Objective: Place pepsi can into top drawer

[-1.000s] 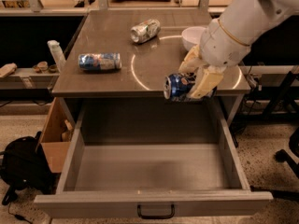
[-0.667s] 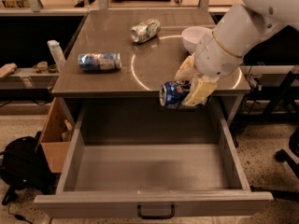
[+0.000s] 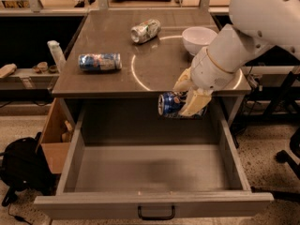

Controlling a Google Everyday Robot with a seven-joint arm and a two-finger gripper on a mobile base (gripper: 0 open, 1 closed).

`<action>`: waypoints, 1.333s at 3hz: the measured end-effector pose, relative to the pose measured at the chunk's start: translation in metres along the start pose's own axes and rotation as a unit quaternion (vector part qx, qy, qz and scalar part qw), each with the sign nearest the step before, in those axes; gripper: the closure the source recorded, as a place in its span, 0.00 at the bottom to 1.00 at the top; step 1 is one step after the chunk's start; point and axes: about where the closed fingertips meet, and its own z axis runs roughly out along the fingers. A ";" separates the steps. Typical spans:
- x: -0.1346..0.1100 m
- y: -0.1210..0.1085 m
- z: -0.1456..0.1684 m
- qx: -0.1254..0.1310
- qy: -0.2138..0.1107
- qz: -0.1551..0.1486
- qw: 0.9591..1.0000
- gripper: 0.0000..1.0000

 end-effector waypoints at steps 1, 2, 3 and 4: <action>0.006 0.010 0.006 0.018 0.001 0.021 1.000 1.00; 0.010 0.026 0.000 0.054 0.005 0.046 0.997 1.00; 0.011 0.046 -0.009 0.097 0.012 0.072 0.993 1.00; 0.011 0.056 -0.006 0.133 0.018 0.095 0.986 1.00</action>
Offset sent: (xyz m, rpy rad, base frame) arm -0.0453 -0.0308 -0.0042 0.0344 -0.1301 -0.2542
